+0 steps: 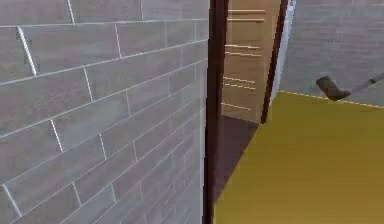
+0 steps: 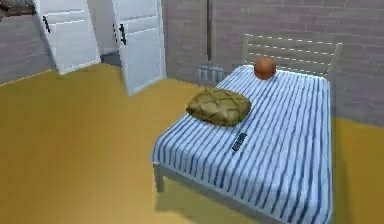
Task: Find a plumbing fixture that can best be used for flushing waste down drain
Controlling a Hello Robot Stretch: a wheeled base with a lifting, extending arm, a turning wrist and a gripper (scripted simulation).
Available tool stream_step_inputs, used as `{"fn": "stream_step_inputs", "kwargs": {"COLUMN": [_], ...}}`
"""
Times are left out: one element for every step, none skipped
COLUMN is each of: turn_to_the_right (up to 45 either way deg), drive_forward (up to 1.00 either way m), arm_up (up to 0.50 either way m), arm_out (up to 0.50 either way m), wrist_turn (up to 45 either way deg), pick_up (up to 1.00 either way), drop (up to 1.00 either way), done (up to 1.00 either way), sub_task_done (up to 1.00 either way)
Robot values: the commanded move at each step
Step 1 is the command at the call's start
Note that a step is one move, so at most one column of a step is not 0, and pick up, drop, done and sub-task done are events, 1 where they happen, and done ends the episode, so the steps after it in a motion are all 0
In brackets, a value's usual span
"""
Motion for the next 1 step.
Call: {"fn": "stream_step_inputs", "kwargs": {"turn_to_the_right": [45.0], "drive_forward": [0.0], "arm_up": [0.0], "arm_out": [0.0], "wrist_turn": [0.0], "pick_up": [0.0], "drop": [0.0], "done": [0.0], "sub_task_done": [0.0]}}
